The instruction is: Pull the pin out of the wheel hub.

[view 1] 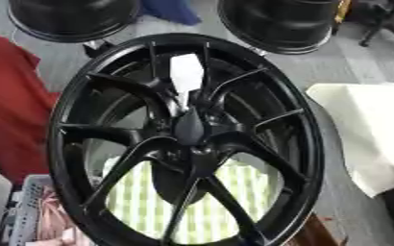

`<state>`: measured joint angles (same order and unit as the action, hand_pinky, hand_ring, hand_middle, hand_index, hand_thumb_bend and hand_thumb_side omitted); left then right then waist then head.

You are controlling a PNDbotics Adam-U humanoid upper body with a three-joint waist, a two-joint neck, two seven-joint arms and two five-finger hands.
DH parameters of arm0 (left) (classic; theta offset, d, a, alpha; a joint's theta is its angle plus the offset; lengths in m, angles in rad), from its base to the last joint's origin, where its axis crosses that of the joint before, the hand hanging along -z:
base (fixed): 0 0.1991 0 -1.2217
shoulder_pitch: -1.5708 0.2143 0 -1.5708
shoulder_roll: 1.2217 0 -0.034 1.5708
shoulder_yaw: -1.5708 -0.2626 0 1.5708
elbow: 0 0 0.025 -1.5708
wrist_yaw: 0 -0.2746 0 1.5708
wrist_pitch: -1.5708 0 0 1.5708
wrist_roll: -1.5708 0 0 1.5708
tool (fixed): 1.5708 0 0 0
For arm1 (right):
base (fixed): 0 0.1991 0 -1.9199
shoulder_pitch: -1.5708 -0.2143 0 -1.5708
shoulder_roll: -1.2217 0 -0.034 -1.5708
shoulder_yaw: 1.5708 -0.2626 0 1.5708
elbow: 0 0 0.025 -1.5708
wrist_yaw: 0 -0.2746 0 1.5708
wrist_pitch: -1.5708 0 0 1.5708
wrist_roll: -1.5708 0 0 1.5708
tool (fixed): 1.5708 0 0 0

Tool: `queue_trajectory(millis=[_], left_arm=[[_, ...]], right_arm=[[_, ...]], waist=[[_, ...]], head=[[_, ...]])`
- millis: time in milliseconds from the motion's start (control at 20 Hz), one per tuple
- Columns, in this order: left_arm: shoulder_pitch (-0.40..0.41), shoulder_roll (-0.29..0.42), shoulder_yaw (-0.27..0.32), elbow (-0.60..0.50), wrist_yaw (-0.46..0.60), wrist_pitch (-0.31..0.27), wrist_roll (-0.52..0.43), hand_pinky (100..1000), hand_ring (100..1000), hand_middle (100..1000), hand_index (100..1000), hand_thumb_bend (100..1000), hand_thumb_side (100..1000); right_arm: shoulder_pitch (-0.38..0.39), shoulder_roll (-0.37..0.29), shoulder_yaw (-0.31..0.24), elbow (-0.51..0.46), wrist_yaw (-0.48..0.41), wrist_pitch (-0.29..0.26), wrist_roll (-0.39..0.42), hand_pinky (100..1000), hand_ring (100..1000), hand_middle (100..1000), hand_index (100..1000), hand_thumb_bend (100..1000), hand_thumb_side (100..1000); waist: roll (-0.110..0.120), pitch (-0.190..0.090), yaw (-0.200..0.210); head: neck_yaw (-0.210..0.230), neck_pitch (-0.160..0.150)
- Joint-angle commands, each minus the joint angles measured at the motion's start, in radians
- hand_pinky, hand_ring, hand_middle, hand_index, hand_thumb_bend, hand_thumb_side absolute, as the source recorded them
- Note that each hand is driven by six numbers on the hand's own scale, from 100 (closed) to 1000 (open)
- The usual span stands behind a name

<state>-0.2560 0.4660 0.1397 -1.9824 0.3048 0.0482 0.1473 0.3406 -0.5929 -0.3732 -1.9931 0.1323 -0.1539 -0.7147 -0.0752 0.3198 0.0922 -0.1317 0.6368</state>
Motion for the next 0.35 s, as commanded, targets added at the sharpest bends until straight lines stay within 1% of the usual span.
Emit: queue_trajectory(millis=[50, 150, 350], left_arm=[[-0.011, 0.025, 0.001, -0.018, 0.007, -0.006, -0.006, 969, 627, 621, 785, 100, 758], [-0.012, 0.025, 0.0, -0.018, 0.009, -0.008, -0.006, 969, 627, 621, 785, 100, 757], [-0.012, 0.022, -0.001, -0.018, 0.012, -0.01, -0.006, 969, 627, 622, 785, 100, 756]], right_arm=[[-0.021, -0.051, 0.038, -0.007, -0.001, -0.062, -0.04, 578, 679, 610, 631, 278, 223], [-0.043, -0.061, 0.06, -0.007, -0.004, -0.091, -0.047, 573, 670, 601, 622, 247, 223], [-0.075, -0.067, 0.085, -0.007, -0.012, -0.131, -0.057, 560, 653, 589, 607, 228, 203]], waist=[[0.008, -0.027, 0.001], [0.013, -0.029, 0.002], [0.02, -0.03, 0.004]], head=[[0.009, 0.005], [0.014, 0.008], [0.024, 0.007]])
